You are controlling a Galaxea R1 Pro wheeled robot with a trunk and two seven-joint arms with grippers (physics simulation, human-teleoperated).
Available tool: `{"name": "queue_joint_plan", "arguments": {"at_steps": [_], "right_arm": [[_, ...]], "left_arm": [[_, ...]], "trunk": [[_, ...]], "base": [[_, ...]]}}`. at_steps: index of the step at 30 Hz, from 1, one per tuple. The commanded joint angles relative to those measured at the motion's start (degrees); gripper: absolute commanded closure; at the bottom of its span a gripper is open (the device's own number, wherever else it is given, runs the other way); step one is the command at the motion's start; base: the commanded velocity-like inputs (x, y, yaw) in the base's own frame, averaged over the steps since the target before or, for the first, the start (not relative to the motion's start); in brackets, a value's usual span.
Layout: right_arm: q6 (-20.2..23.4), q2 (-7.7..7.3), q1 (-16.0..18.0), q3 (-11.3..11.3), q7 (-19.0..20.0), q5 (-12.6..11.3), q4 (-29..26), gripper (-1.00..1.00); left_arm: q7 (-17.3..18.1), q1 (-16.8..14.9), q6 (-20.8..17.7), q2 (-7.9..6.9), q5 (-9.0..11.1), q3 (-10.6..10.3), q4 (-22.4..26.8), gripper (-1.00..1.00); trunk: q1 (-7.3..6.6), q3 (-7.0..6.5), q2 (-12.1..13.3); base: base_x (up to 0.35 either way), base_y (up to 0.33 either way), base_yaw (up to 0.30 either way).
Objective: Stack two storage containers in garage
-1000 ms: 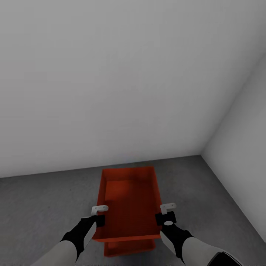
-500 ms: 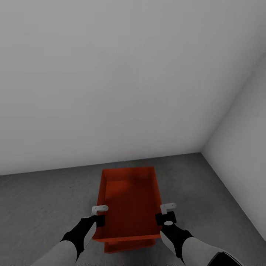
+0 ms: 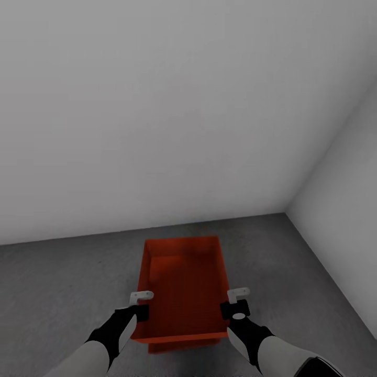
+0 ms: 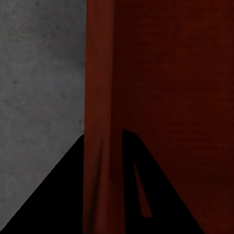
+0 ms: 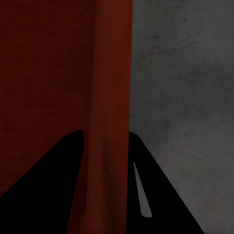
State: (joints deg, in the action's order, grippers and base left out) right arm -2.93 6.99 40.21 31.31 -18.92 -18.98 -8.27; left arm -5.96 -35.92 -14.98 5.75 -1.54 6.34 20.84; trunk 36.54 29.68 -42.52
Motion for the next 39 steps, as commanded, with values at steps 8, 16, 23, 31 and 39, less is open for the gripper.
{"name": "queue_joint_plan", "arguments": {"at_steps": [8,16,23,31,39], "right_arm": [[-0.3,-0.40,0.0,-0.7,-0.2,-1.7,0.4,1.00],[-0.3,-0.40,0.0,-0.7,-0.2,-1.7,0.4,1.00],[-0.3,-0.40,0.0,-0.7,-0.2,-1.7,0.4,1.00],[-0.4,-0.40,0.0,-0.7,-0.2,-1.7,0.4,1.00],[-0.4,-0.40,0.0,-0.7,-0.2,-1.7,0.4,1.00]], "left_arm": [[-0.3,0.0,0.0,-2.64,-1.0,0.1,0.3,1.00],[-0.3,0.0,0.0,-2.60,-1.0,0.1,0.3,1.00],[-0.3,0.0,0.0,-2.67,-1.0,0.1,0.3,1.00],[-0.3,0.0,0.0,-2.68,-1.0,0.1,0.3,1.00],[-0.4,0.0,0.0,-2.67,-1.0,0.1,0.3,1.00]], "trunk": [[0.01,0.74,-0.1],[0.01,0.87,-0.1],[0.01,0.87,-0.1],[0.01,0.87,-0.1],[0.01,0.79,-0.1]], "base": [[0.000,0.000,0.000],[0.000,0.000,0.000],[0.000,0.000,0.000],[0.000,0.000,0.000],[0.000,0.000,0.000]]}}
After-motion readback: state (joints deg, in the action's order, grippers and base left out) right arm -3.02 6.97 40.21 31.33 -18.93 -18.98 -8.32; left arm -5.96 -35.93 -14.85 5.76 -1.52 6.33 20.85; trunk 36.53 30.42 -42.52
